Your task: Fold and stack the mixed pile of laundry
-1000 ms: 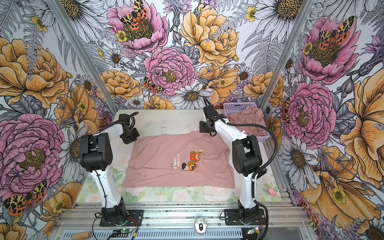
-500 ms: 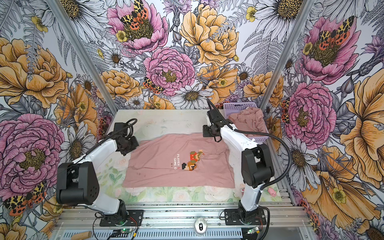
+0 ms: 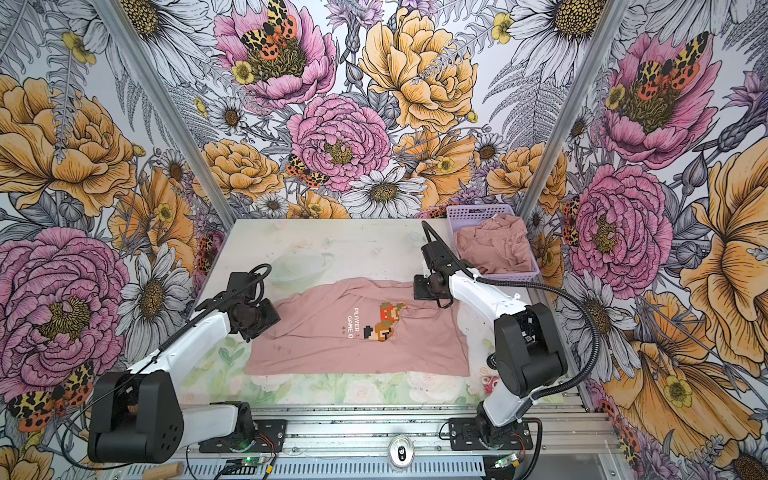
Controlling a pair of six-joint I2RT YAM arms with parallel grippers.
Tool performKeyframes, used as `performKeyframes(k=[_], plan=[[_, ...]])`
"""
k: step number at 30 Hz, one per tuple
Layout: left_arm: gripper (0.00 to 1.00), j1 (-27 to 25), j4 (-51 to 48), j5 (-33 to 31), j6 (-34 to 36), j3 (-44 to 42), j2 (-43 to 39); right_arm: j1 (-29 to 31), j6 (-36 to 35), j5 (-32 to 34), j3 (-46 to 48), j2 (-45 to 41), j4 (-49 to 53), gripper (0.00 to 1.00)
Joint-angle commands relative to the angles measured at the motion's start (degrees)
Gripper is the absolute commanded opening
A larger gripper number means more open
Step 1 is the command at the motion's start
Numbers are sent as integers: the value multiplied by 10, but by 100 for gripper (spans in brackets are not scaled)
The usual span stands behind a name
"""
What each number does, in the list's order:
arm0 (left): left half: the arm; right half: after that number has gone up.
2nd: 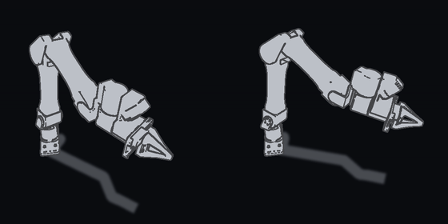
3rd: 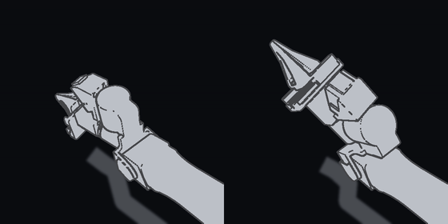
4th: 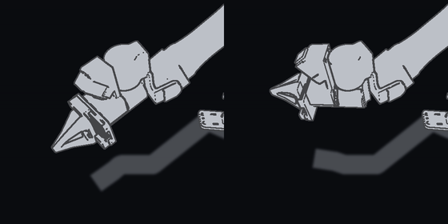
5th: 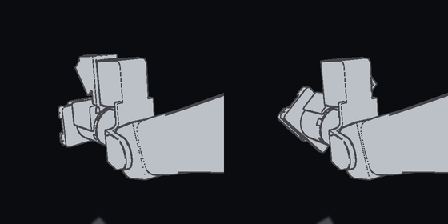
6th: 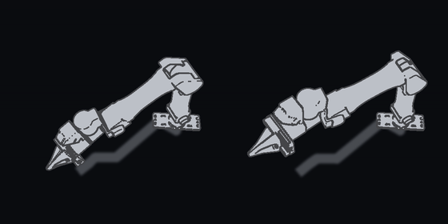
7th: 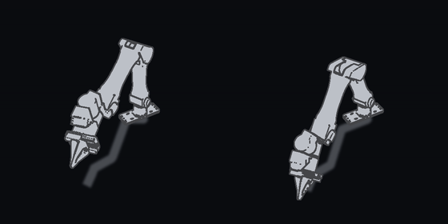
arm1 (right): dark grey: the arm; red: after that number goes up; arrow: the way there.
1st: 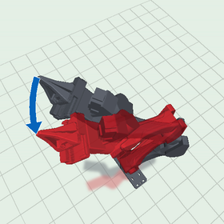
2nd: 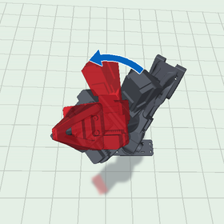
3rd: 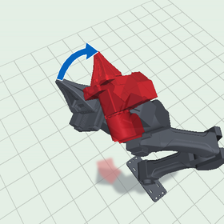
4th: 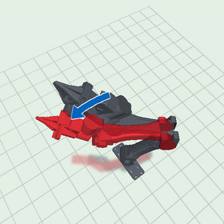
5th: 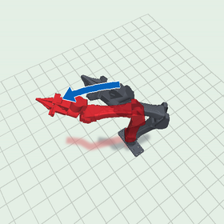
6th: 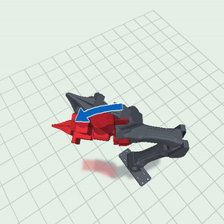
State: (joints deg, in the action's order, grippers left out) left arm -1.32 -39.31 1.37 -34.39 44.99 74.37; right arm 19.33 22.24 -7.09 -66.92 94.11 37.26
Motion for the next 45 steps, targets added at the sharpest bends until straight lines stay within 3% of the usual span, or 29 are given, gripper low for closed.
performKeyframes(k=[1, 9, 23, 34, 36, 39, 45], plan=[[49, 10, 45, 10, 8, 33, 48, 5, 8, 12, -22, 4, -15, 0], [37, 18, 88, 8, 61, 55, 138, 5, 9, 21, -20, -4, -17, 0], [23, 28, 116, -3, 90, 77, 204, 4, 10, 23, -24, 2, -17, 0], [17, 25, 80, -10, 87, 68, 151, 4, 10, 25, -24, 1, -17, 0], [14, 25, 71, -11, 88, 70, 142, 4, 9, 25, -26, 3, -17, 0], [1, 25, 56, -14, 89, 78, 131, 3, 8, 26, -32, 2, -17, 0], [0, 28, 36, -14, 94, 103, 123, 1, 4, 28, -45, 3, -17, 0]])
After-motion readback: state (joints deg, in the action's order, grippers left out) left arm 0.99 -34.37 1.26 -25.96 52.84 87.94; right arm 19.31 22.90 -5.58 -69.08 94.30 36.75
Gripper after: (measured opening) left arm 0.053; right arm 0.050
